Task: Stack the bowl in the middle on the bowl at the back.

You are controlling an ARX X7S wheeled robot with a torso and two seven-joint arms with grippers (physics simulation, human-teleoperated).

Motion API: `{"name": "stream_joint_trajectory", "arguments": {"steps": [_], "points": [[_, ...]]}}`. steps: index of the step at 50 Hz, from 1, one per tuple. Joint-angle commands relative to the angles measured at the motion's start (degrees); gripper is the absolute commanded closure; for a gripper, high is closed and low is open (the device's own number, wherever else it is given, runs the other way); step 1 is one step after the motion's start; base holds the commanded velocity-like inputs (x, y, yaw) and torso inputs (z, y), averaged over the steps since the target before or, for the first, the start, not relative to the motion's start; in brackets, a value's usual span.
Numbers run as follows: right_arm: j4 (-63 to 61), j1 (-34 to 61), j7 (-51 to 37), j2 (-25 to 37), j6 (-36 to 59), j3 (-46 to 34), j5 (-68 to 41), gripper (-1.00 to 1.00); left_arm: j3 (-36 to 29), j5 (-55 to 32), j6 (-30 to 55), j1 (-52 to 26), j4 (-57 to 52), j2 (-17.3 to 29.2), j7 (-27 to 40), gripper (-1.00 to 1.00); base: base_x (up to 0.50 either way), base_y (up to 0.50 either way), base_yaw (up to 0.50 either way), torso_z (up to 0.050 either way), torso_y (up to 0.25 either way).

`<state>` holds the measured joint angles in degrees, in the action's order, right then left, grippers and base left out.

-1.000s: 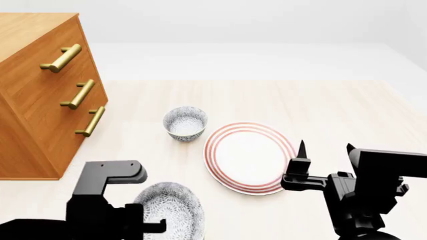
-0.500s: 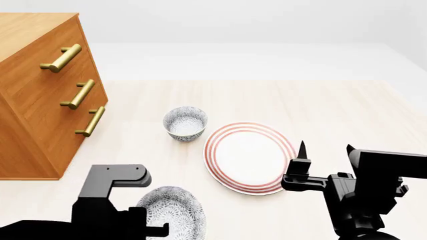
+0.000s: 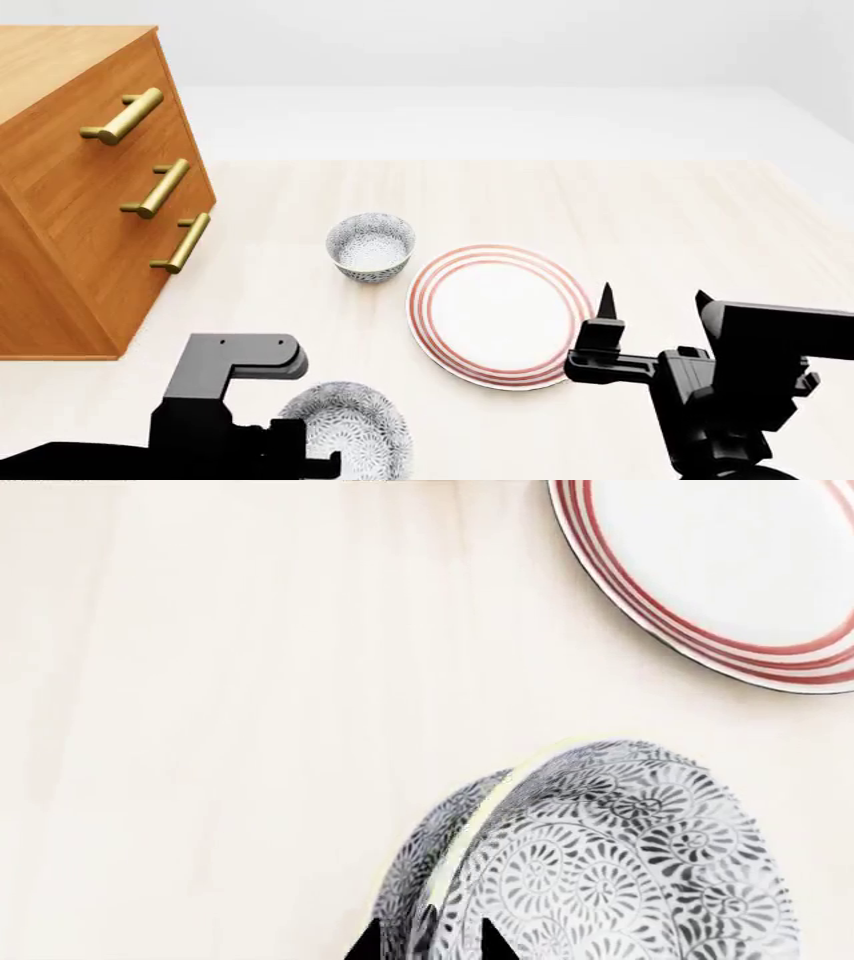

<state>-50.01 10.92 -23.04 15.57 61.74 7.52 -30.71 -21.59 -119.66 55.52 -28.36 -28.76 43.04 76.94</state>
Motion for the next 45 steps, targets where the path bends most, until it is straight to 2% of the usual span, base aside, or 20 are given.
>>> {"name": "stream_joint_trajectory", "arguments": {"steps": [1, 13, 18, 28, 34, 37, 40, 42, 44, 45], "points": [[-0.11, -0.26, -0.34, 0.19, -0.23, 0.15, -0.46, -1.00, -0.37, 0.65, -0.29, -0.38, 0.29, -0.03, -0.50, -1.00, 0.00, 0.00, 0.00, 0.000, 0.000], [-0.41, 0.41, -0.95, 0.28, 0.42, 0.04, -1.26, -1.00, 0.48, 0.17, -1.18, -1.60, -0.76, 0.87, -0.06, -1.00, 0.00, 0.00, 0.00, 0.000, 0.000], [-1.16, 1.22, -1.37, 0.40, 1.66, 0.43, -2.17, -1.00, 1.48, -2.53, -2.13, -3.53, -2.54, 2.05, 1.10, -1.00, 0.00, 0.00, 0.00, 0.000, 0.000], [-5.70, 4.28, -3.54, 0.55, 8.08, 3.16, -6.25, -1.00, 4.99, -7.94, -4.37, -7.60, -6.61, 5.77, 2.66, -1.00, 0.00, 0.00, 0.00, 0.000, 0.000], [-9.87, 6.16, -7.48, 0.95, 12.92, 5.52, -11.79, -1.00, 9.11, -10.83, -6.39, -6.72, -10.63, 9.23, 2.39, -1.00, 0.00, 0.00, 0.00, 0.000, 0.000], [-9.94, 6.13, -18.94, 6.58, 9.51, 4.87, -24.56, -1.00, 12.21, -12.16, -7.69, -4.55, -13.59, 11.39, 1.98, -1.00, 0.00, 0.00, 0.00, 0.000, 0.000], [-9.97, 5.34, -32.52, 16.53, -0.73, -1.37, -35.90, -1.00, 17.88, -13.34, -9.38, -0.45, -17.54, 14.22, 1.10, -1.00, 0.00, 0.00, 0.00, 0.000, 0.000], [-9.98, 5.49, -40.35, 25.89, -12.59, -10.58, -38.91, -1.00, 22.80, -13.57, -10.04, 2.91, -19.78, 15.78, 0.11, -1.00, 0.00, 0.00, 0.00, 0.000, 0.000], [-9.99, 9.02, -47.85, 38.47, -29.41, -26.70, -37.14, -1.00, 30.89, -13.59, -9.93, 8.12, -22.01, 16.98, -1.15, -1.00, 0.00, 0.00, 0.00, 0.000, 0.000], [-9.99, 13.71, -51.38, 44.64, -38.01, -35.30, -34.75, -1.00, 35.97, -13.61, -9.30, 10.91, -22.92, 17.04, -1.71, -1.00, 0.00, 0.00, 0.00, 0.000, 0.000]]}}
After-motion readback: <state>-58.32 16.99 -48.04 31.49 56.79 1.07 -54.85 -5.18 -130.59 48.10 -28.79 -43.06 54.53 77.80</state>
